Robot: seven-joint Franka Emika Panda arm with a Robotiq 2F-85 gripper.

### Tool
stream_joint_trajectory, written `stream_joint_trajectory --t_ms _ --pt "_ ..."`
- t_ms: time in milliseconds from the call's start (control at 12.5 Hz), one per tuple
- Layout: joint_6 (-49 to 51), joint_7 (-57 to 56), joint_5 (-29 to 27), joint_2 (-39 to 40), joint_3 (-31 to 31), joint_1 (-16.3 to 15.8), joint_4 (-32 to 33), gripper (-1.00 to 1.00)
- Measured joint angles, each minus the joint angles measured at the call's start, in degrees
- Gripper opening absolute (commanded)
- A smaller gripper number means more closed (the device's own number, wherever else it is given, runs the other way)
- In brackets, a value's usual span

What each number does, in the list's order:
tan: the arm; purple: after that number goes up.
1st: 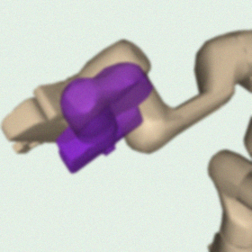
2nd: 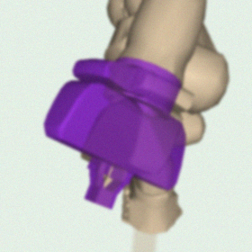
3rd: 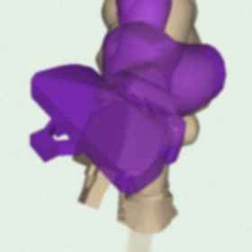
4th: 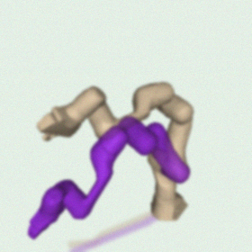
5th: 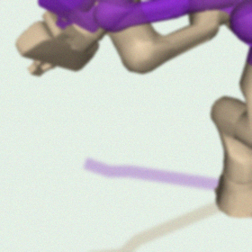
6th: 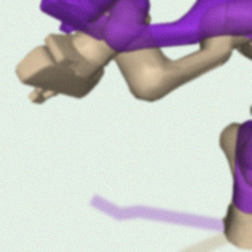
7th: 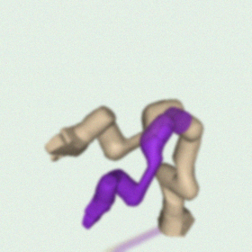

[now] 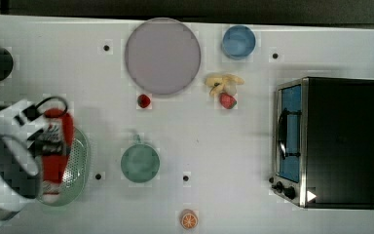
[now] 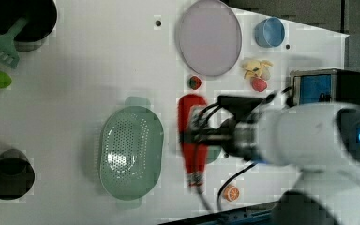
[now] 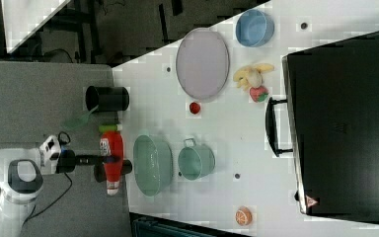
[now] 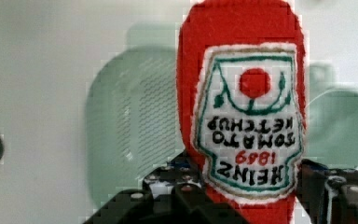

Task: Pick ketchup from strainer and place it on the table

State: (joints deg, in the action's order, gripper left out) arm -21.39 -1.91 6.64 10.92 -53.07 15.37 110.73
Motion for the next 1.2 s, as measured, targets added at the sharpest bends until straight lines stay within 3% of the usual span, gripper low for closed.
stream_joint_trajectory --t_ms 240,640,960,1200 --pt "0.80 -7.41 -1.85 -3.25 3.66 5.34 -0.34 0.13" --pt "1.19 -22.63 -1.37 -5.01 14.58 10.90 -1.90 0.13" --pt "0.34 -28.19 -1.80 -4.89 24.31 13.33 -0.95 0.13" --pt "-5.65 -29.00 -1.34 -5.10 28.34 15.37 4.20 0.13"
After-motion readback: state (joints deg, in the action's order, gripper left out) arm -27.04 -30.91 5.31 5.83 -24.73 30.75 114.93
